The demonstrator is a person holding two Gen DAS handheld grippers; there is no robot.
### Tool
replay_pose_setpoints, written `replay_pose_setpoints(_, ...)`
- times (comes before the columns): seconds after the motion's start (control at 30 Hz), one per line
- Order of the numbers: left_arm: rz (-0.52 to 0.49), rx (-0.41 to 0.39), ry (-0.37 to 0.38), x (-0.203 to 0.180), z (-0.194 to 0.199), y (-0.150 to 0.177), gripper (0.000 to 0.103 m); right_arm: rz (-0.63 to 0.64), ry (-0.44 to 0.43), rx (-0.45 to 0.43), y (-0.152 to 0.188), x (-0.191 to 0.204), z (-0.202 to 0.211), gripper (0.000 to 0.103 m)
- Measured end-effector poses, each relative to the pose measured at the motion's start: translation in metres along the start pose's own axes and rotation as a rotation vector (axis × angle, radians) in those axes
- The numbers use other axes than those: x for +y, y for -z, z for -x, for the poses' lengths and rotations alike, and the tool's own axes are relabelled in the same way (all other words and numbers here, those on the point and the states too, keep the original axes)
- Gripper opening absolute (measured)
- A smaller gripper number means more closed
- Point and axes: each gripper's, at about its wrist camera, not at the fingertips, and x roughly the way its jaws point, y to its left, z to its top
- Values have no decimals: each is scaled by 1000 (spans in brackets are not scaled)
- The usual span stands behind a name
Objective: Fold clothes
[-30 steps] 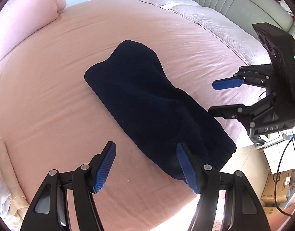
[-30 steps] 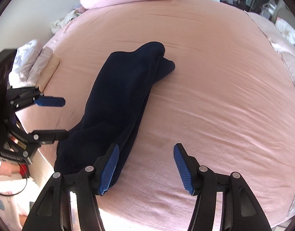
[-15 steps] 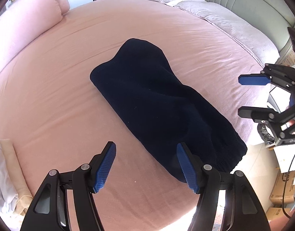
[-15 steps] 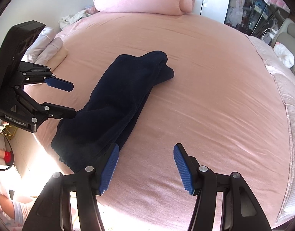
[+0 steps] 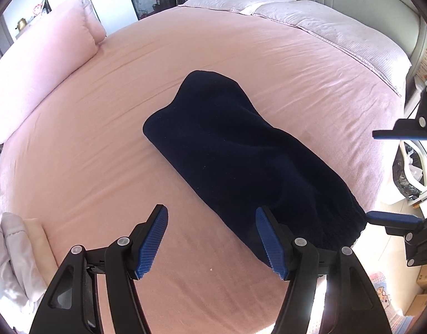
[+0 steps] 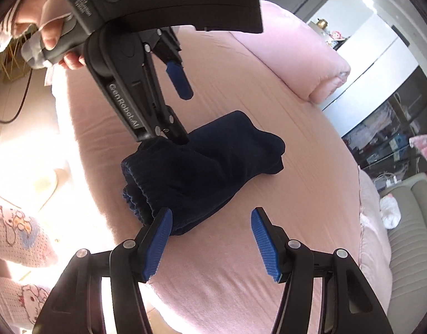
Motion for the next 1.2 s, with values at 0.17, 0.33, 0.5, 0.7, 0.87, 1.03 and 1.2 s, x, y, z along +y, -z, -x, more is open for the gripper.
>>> replay_pose_setpoints(0.17, 47, 17, 35, 4, -4, 2, 64, 260, 55, -3, 1, 30, 10, 59)
replay_pose_setpoints(0.33, 6, 3, -4, 1, 1, 4, 64, 612, 183, 6, 16, 78, -1, 59)
replay_pose_setpoints(0.5, -18, -31, -59, 2, 4, 9, 64, 738, 260, 24, 22, 97, -23, 64)
replay_pose_setpoints(0.7, 50, -94, -48, 15, 18, 20, 64, 784, 293, 35, 23, 94, -43, 73)
replay_pose_setpoints(0.87, 67, -129, -81, 25, 26, 26, 65, 757, 278, 56, 18, 90, -61, 73)
replay_pose_setpoints(1.03, 23, -143, -112, 25, 32, 33, 65, 800, 315, 15, 19, 93, -75, 73)
replay_pose_setpoints(1.2, -199, -202, -246, 5, 37, 46, 65, 789, 340, -10, 18, 88, -87, 77)
